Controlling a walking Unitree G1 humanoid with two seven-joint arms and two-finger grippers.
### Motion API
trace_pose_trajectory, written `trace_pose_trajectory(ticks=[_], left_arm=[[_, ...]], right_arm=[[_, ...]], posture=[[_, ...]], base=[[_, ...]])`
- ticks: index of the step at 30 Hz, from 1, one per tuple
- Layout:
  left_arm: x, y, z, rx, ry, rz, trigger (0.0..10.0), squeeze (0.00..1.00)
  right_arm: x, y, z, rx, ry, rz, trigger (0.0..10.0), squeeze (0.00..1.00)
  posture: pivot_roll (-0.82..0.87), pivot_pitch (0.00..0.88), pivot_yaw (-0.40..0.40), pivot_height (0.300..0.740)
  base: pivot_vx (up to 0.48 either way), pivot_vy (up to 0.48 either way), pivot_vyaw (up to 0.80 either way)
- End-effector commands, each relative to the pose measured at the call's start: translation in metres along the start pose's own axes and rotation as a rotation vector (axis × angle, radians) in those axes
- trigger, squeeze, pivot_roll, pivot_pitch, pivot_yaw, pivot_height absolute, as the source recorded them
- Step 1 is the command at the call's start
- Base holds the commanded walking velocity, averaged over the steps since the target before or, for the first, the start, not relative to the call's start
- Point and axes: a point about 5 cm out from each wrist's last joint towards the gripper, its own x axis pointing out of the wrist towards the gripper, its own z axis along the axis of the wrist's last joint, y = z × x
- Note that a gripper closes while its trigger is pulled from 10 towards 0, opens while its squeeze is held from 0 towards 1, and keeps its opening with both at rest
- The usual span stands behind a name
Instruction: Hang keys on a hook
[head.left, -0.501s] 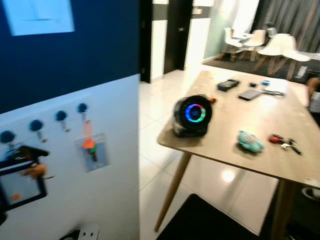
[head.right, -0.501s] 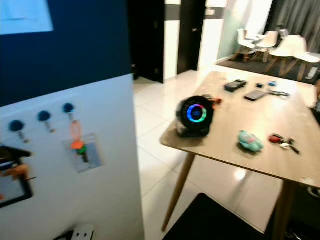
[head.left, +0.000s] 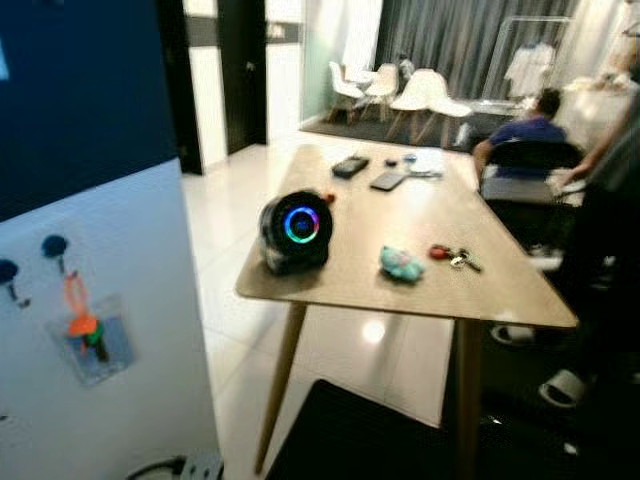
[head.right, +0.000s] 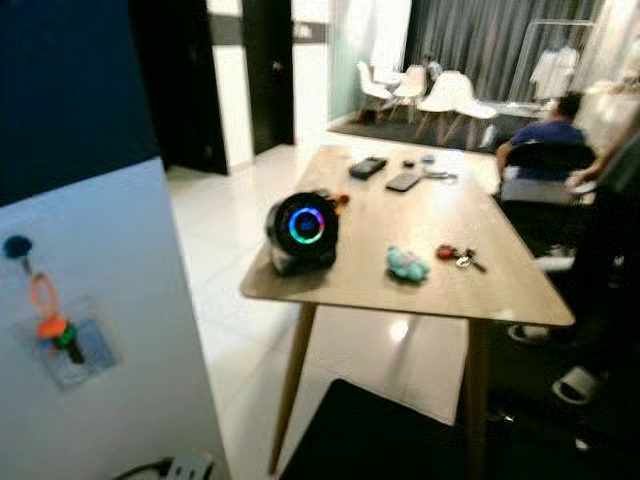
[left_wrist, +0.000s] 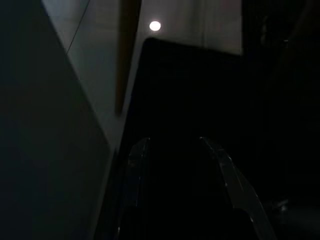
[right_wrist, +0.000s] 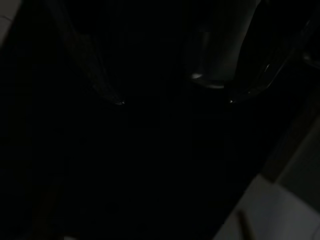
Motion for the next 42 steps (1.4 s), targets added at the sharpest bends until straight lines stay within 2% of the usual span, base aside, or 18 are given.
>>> trace_pose_trajectory(ticks=[1, 6, 16, 21, 25, 42], left_arm=[[-0.004, 0.002, -0.005, 0.009, 0.017, 0.005, 10.0, 0.00], [-0.004, 0.005, -0.005, 0.017, 0.017, 0.016, 10.0, 0.00], [-0.005, 0.009, -0.005, -0.068, -0.006, 0.090, 10.0, 0.00], [-0.002, 0.012, -0.001, -0.136, -0.024, 0.165, 10.0, 0.00], [-0.001, 0.013, 0.000, -0.136, -0.025, 0.171, 10.0, 0.00], [0.000, 0.012, -0.001, -0.132, -0.008, 0.166, 10.0, 0.00]], right_arm=[[-0.001, 0.005, -0.006, 0.003, 0.024, 0.010, 10.0, 0.00], [-0.001, 0.004, -0.006, 0.000, 0.023, 0.007, 10.0, 0.00], [-0.003, -0.002, -0.008, -0.008, 0.024, 0.007, 10.0, 0.00], [-0.003, -0.002, -0.005, -0.032, 0.014, 0.017, 10.0, 0.00], [-0.002, -0.002, -0.001, -0.035, -0.005, 0.021, 10.0, 0.00], [-0.001, 0.002, 0.004, -0.039, -0.051, 0.036, 10.0, 0.00]], posture=[[0.02, 0.047, 0.008, 0.740], [0.02, 0.043, 0.006, 0.740], [0.01, 0.037, 0.001, 0.740], [0.02, 0.036, -0.002, 0.740], [0.02, 0.036, -0.003, 0.740], [0.02, 0.042, 0.002, 0.740]], base=[[0.000, 0.000, -0.80], [0.000, 0.000, -0.80], [0.000, 0.000, -0.80], [0.000, 0.000, 0.00], [0.000, 0.000, 0.00], [0.000, -0.445, 0.00]])
